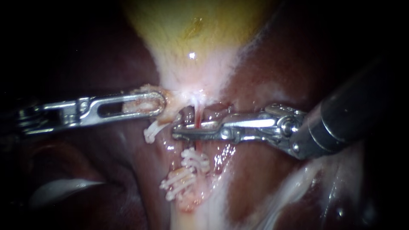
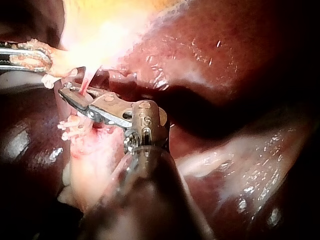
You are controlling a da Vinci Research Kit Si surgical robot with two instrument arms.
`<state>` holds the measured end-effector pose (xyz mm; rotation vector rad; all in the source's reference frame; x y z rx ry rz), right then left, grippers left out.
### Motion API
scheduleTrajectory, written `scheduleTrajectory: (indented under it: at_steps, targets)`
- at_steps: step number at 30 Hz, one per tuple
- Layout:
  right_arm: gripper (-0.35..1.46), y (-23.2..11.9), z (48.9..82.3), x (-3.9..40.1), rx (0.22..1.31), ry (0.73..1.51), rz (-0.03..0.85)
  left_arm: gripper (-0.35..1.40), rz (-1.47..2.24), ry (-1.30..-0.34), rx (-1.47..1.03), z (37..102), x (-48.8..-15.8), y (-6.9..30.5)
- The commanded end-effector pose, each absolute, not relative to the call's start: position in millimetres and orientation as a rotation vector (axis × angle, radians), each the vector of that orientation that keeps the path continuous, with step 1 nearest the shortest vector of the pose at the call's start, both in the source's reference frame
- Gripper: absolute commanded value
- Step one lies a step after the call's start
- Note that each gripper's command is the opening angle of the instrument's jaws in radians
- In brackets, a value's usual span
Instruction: Going back third clip right tube
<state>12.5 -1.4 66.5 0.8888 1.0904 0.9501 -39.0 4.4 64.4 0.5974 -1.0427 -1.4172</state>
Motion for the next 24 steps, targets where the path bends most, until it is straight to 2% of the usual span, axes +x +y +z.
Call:
scheduleTrajectory:
  at_steps: [1,13,14,16,17,18,20,24]
  targets:
    - [-0.35,-1.4,66.4,12.5,0.888,1.089,0.950,-0.35,-1.417,-1.043,0.598,64.4,-39.1,4.4]
    - [-0.35,-1.4,66.5,12.5,0.885,1.089,0.951,-0.35,-1.417,-1.043,0.598,64.4,-39.1,4.4]
    - [-0.35,-1.5,66.5,12.5,0.891,1.104,0.919,-0.35,-1.417,-1.043,0.598,64.4,-39.1,4.4]
    - [-0.04,-1.6,66.5,12.6,0.856,1.146,0.859,-0.35,-1.417,-1.043,0.598,64.4,-39.1,4.4]
    - [0.19,-1.6,66.5,12.7,0.834,1.169,0.832,-0.35,-1.417,-1.043,0.598,64.4,-39.1,4.4]
    - [0.34,-1.6,66.6,12.8,0.830,1.174,0.829,-0.35,-1.417,-1.043,0.598,64.4,-39.1,4.3]
    - [0.44,-1.6,66.7,13.2,0.824,1.182,0.827,-0.35,-1.417,-1.043,0.598,64.4,-39.0,4.3]
    - [0.49,-2.0,67.2,14.1,0.813,1.192,0.817,-0.35,-1.417,-1.043,0.598,64.4,-39.0,4.3]
